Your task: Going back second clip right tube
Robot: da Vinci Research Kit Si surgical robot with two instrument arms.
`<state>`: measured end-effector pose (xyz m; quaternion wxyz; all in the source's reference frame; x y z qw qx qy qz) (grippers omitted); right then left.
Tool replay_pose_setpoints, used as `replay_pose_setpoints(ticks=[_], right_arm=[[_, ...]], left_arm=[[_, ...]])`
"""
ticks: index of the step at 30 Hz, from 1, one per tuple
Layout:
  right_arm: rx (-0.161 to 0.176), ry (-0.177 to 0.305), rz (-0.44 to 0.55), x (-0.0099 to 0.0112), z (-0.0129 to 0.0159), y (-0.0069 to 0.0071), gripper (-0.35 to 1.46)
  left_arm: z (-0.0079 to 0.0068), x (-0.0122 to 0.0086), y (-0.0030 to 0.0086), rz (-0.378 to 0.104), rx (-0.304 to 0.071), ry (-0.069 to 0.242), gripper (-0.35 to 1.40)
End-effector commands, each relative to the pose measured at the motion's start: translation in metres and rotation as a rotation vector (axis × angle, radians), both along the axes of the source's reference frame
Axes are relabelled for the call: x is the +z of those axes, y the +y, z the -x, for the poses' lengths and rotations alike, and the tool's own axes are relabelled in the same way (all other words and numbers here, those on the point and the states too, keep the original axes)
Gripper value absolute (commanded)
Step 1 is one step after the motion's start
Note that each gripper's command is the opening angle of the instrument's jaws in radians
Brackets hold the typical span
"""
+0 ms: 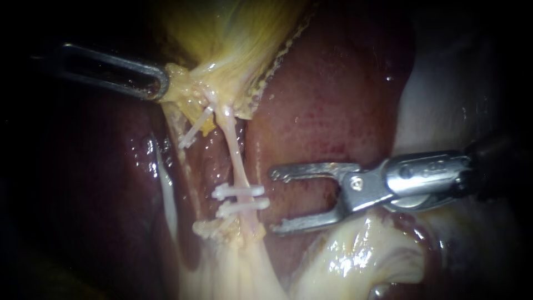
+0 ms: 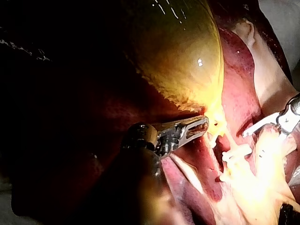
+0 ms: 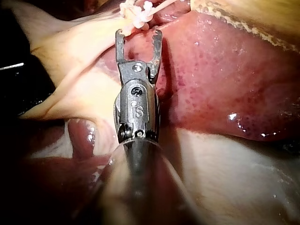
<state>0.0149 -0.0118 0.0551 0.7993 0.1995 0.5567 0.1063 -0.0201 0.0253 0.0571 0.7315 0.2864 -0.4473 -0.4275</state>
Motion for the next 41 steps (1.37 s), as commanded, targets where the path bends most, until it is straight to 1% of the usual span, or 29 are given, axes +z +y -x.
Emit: replay_pose_setpoints(ticks=[1, 4, 8, 10, 12, 17, 22, 23, 25, 27, 32, 41], right_arm=[[0.006, -0.001, 0.012, -0.0006, 0.0006, 0.0004, 0.50], [0.015, -0.003, 0.040, -0.0021, 0.0020, 0.0013, 0.50], [0.036, -0.013, 0.058, -0.0037, 0.0031, 0.0020, 0.50], [0.047, -0.020, 0.073, -0.0043, 0.0034, 0.0022, 0.50], [0.048, -0.021, 0.073, -0.0046, 0.0036, 0.0023, 0.50], [0.047, -0.020, 0.082, -0.0047, 0.0040, 0.0023, 0.50], [0.046, -0.020, 0.082, -0.0048, 0.0043, 0.0023, 0.50], [0.046, -0.020, 0.082, -0.0048, 0.0044, 0.0023, 0.50], [0.043, -0.022, 0.082, -0.0048, 0.0045, 0.0023, 0.50], [0.043, -0.022, 0.083, -0.0047, 0.0046, 0.0022, 0.50], [0.043, -0.021, 0.083, -0.0047, 0.0046, 0.0022, 0.50], [0.041, -0.021, 0.083, -0.0046, 0.0043, 0.0021, 0.50]], left_arm=[[0.0000, 0.0000, 0.0000, 0.000, 0.000, 0.000, -0.35], [0.0000, 0.0000, 0.0000, 0.000, 0.000, 0.000, -0.35], [0.0000, 0.0000, 0.0000, 0.000, 0.000, 0.000, -0.35], [0.0001, 0.0000, 0.0000, 0.000, -0.001, 0.000, -0.35], [0.0003, 0.0001, 0.0000, 0.001, -0.002, 0.001, -0.35], [0.0011, 0.0010, -0.0006, 0.002, 0.003, -0.001, -0.35], [0.0031, 0.0026, -0.0018, 0.005, 0.032, 0.007, -0.35], [0.0035, 0.0029, -0.0019, -0.001, 0.032, 0.005, -0.35], [0.0043, 0.0034, -0.0021, -0.002, 0.039, 0.011, -0.35], [0.0047, 0.0039, -0.0021, -0.002, 0.042, 0.013, -0.35], [0.0050, 0.0049, -0.0020, -0.003, 0.052, 0.018, -0.35], [0.0046, 0.0049, -0.0020, -0.003, 0.054, 0.016, -0.35]])
